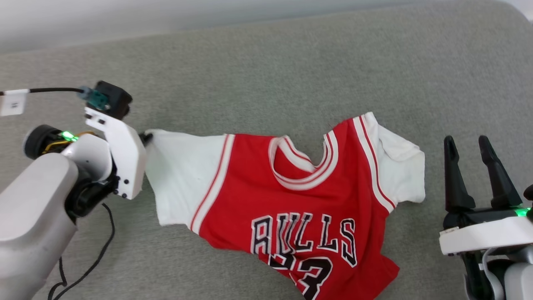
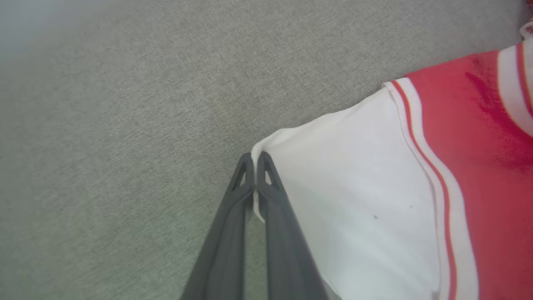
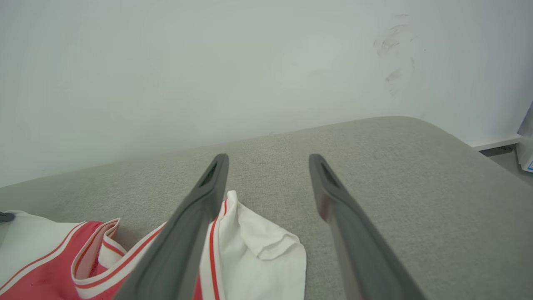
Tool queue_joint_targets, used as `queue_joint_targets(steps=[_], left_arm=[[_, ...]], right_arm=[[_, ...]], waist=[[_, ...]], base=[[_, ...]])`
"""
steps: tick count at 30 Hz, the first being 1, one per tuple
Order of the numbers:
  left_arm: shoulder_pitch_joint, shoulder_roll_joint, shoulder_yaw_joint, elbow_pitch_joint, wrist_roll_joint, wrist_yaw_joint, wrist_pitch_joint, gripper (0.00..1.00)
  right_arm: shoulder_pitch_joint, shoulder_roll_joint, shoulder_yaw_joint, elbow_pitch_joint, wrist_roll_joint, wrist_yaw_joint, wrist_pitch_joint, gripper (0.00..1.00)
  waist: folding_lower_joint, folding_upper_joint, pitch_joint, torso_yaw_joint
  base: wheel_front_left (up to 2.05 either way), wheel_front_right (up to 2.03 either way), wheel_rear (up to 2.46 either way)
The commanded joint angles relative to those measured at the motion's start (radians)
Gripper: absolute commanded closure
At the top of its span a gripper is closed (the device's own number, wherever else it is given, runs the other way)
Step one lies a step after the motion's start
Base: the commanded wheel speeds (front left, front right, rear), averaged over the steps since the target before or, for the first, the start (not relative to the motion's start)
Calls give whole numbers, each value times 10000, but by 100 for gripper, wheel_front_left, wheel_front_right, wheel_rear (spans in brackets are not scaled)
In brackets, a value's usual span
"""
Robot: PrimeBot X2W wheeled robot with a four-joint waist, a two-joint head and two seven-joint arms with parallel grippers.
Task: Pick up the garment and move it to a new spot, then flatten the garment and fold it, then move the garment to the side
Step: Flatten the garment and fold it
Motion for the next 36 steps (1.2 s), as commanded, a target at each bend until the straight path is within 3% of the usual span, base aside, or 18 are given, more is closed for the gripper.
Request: queue_joint_targets(steps=[1,6,14,19,23,29,36], left_arm=[[134,11,52,-91,69,66,-107,100],[799,542,413,-1074,195,538,-994,100],[2281,1268,813,-3908,151,1717,-1627,100],[2946,1553,948,-5604,195,2271,-1830,100],[3169,1651,967,-6454,376,2554,-1979,100],[3094,1536,925,-7068,708,2705,-2209,100],[2767,1382,863,-7342,1008,2669,-2370,100]], right_arm=[[96,-39,-60,-51,-51,-3,86,0],[469,-447,-307,-27,-139,-3,1802,0],[285,-2370,15,-571,377,-3,5764,0],[-364,-3601,436,-603,755,-3,8432,0],[-1240,-4295,873,-253,989,-5,9871,0],[-2241,-4921,1185,680,956,-5,10917,0],[-2608,-5052,1375,1902,1006,-5,11058,0]], waist=[[-1,0,-339,303],[-1,0,-888,909],[-1,0,-1120,1755],[-1,0,-879,2115],[-1,0,-546,2349],[-1,0,-66,2750],[-1,0,459,3169]], base=[[0,0,0],[0,0,0],[0,0,0],[0,0,0],[0,0,0],[0,0,0],[0,0,0]])
